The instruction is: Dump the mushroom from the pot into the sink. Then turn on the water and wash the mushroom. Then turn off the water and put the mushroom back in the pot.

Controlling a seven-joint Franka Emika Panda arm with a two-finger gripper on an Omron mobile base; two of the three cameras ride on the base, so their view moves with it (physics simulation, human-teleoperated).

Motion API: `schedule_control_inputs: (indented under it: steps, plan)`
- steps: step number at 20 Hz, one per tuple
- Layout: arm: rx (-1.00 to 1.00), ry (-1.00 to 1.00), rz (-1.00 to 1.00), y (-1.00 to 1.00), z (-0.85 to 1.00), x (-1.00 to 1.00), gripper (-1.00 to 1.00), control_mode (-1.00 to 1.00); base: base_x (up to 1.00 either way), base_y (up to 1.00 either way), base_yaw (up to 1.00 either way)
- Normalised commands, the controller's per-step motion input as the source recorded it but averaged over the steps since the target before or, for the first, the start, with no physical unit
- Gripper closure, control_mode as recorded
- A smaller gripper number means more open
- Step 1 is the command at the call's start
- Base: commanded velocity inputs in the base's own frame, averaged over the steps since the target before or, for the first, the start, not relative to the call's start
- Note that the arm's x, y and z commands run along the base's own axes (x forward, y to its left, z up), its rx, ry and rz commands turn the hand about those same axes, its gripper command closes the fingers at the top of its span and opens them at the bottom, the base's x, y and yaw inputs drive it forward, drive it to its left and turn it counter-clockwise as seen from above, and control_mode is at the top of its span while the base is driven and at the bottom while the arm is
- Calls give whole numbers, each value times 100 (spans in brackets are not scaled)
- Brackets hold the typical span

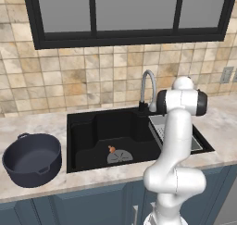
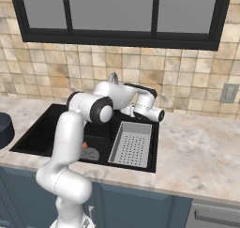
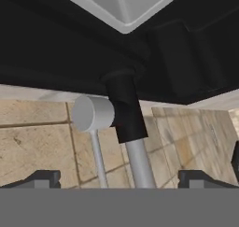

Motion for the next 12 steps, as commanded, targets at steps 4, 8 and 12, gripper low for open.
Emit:
schedule_control_inputs:
  steps: [4, 8, 12]
  plan:
    - [0, 0, 0, 1, -7, 21, -100, -100, 0, 0, 0]
    - [0, 0, 0, 6, -6, 17, -100, -100, 0, 0, 0]
    - [0, 0, 0, 9, -7, 17, -100, -100, 0, 0, 0]
